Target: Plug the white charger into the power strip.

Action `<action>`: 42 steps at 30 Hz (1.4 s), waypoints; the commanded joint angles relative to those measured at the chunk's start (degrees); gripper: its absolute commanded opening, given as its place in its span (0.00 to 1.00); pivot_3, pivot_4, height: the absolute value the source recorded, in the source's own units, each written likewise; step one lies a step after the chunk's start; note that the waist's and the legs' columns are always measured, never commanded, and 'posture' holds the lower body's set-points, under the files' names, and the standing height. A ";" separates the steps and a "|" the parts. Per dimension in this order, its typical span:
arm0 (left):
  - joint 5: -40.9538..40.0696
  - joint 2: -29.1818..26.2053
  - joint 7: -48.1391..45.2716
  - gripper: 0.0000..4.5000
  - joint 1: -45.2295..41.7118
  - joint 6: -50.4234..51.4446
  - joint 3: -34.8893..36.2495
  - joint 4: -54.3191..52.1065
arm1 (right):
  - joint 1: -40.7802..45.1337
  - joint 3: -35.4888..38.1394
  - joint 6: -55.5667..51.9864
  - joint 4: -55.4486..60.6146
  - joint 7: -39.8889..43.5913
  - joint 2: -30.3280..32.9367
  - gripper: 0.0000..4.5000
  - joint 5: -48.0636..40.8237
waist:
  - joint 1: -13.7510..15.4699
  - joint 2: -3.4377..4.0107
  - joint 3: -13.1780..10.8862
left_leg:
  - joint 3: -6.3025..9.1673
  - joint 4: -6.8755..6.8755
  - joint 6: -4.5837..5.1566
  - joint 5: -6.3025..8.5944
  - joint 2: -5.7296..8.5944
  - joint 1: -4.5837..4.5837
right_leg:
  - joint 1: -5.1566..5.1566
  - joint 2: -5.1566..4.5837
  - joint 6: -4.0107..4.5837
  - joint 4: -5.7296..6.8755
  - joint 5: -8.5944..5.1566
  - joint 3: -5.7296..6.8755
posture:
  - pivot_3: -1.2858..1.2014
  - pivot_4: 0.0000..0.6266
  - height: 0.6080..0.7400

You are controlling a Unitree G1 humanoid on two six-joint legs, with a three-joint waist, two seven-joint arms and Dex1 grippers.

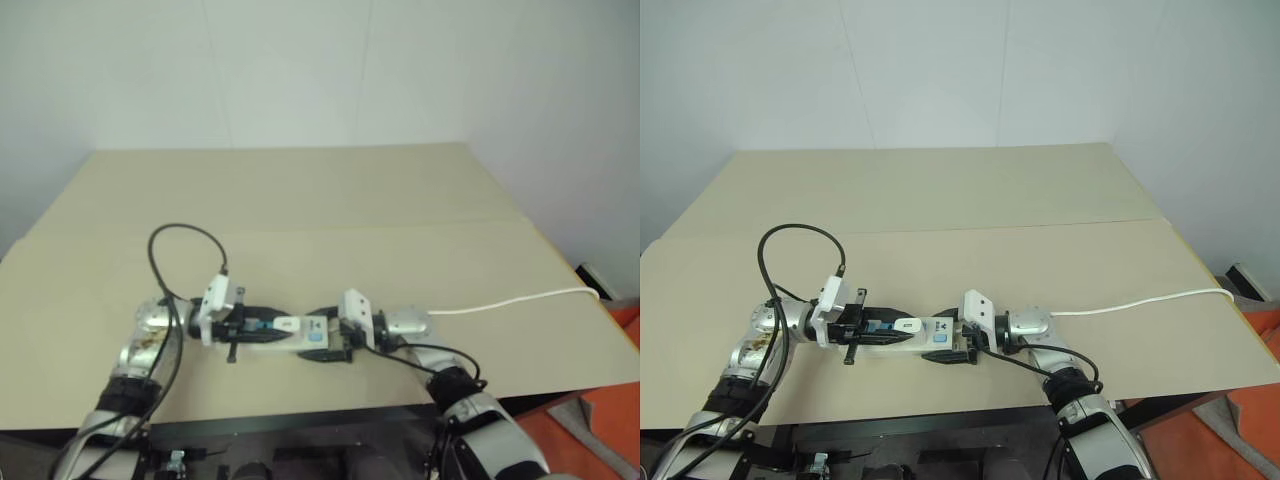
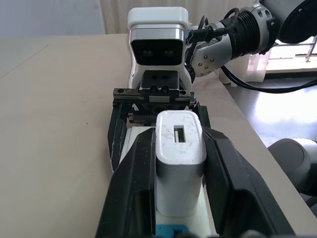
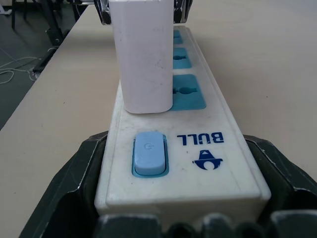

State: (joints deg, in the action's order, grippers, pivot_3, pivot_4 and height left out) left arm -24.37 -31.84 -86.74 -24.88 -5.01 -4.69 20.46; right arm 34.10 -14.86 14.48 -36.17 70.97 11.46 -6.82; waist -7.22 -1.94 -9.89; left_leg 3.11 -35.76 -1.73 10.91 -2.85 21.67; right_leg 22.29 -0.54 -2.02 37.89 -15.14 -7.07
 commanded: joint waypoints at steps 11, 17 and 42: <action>6.89 -2.21 3.84 0.22 -0.02 5.46 -4.86 4.12 | 0.00 0.89 0.23 1.46 1.04 0.84 0.77 -1.48 | 0.39 0.12 0.10 | -0.01 -0.06 0.00 0.00 0.02 0.00 | -0.05 0.00 -0.01 -0.02 -0.01 -0.02 | 0.52 0.24 1.00; 6.60 -2.84 3.44 0.22 0.41 6.55 -5.79 2.72 | -0.12 0.85 0.27 1.58 0.93 0.74 0.77 -1.59 | 0.44 0.12 0.13 | -0.01 -0.08 0.00 0.00 0.02 -0.01 | -0.06 -0.01 -0.02 -0.04 -0.01 -0.02 | 0.52 0.24 1.00; -8.74 -15.43 -4.09 1.00 -16.32 18.44 12.36 -4.82 | -0.91 0.46 -2.78 3.55 2.77 1.53 1.00 -2.46 | 0.37 0.10 0.05 | 0.00 -0.01 0.00 0.00 0.00 0.64 | 0.50 0.00 -0.01 -0.25 -0.03 0.03 | 0.52 0.24 1.00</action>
State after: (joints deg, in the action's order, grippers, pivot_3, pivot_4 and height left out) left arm -33.34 -46.64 -90.79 -40.62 14.56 6.23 15.12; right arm 33.49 -14.70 12.53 -34.10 73.06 12.78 -8.40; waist -6.86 -1.84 -9.85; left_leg 3.11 -35.77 -1.73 10.91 -2.85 22.34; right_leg 22.81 -0.54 -2.03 37.64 -15.17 -7.03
